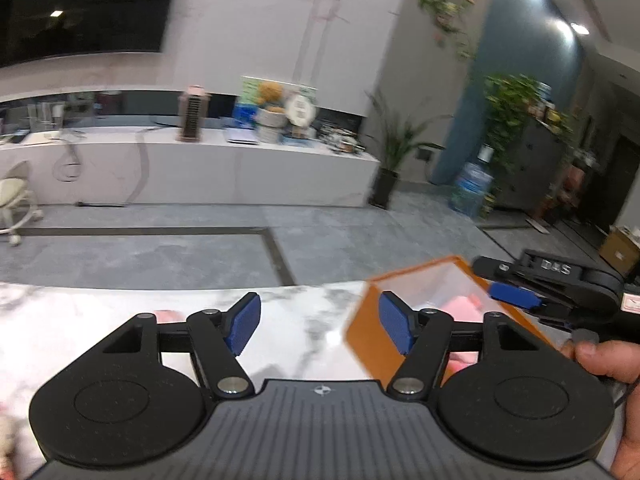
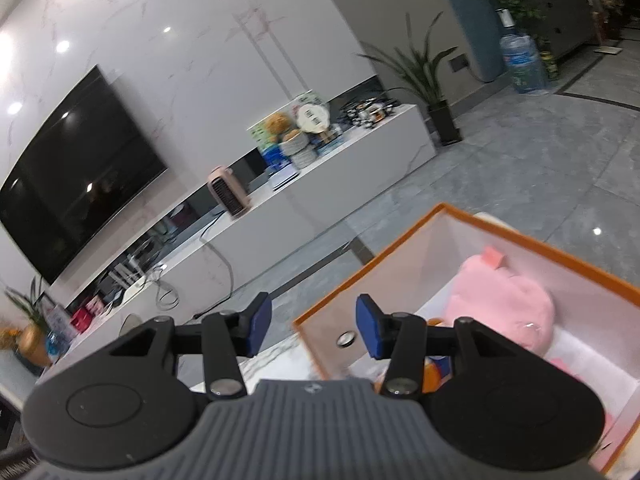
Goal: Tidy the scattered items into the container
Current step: 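Withdraw both open tools from the orange box back over the table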
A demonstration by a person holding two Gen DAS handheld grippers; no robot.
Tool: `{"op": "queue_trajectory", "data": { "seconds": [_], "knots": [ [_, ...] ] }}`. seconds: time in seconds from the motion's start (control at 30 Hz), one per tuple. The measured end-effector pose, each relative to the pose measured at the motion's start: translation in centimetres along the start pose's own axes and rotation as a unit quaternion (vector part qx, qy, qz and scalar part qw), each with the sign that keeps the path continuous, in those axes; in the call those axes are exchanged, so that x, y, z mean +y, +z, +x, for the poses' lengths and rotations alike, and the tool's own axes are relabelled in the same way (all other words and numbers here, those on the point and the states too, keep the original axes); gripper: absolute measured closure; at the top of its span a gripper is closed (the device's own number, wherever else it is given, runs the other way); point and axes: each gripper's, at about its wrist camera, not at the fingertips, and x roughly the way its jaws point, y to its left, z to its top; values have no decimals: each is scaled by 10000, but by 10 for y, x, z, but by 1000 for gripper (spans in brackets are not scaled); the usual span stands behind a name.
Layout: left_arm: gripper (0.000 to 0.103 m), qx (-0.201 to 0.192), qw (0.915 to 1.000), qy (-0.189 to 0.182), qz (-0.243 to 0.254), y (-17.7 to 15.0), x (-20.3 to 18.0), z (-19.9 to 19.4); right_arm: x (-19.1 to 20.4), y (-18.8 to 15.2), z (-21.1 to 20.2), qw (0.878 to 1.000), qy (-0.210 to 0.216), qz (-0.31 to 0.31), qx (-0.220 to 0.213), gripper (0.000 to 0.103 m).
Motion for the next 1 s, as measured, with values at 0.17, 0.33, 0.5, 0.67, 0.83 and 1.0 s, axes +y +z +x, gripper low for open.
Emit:
{"op": "queue_trajectory", "data": {
  "seconds": [0.17, 0.33, 0.5, 0.67, 0.83, 1.0],
  "knots": [
    [25, 34, 9991, 420, -20, -5, 34, -33, 23, -12, 4, 9996, 200, -160, 112, 52],
    [25, 25, 9961, 852, -223, -17, 73, -72, 53, -32, 6, 9976, 427, -467, 269, 51],
    [24, 64, 9923, 1179, -386, -34, 108, -107, 84, -58, 3, 9926, 644, -926, 447, 48],
    [21, 93, 9892, 1374, -509, -57, 137, -135, 106, -83, -2, 9856, 789, -1367, 608, 45],
    [18, 189, 9848, 1544, -778, -79, 169, -143, 118, -105, -2, 9792, 857, -1663, 783, 43],
    [18, 215, 9822, 1676, -826, -95, 193, -141, 134, -127, 3, 9705, 954, -1991, 973, 42]
  ]
}}
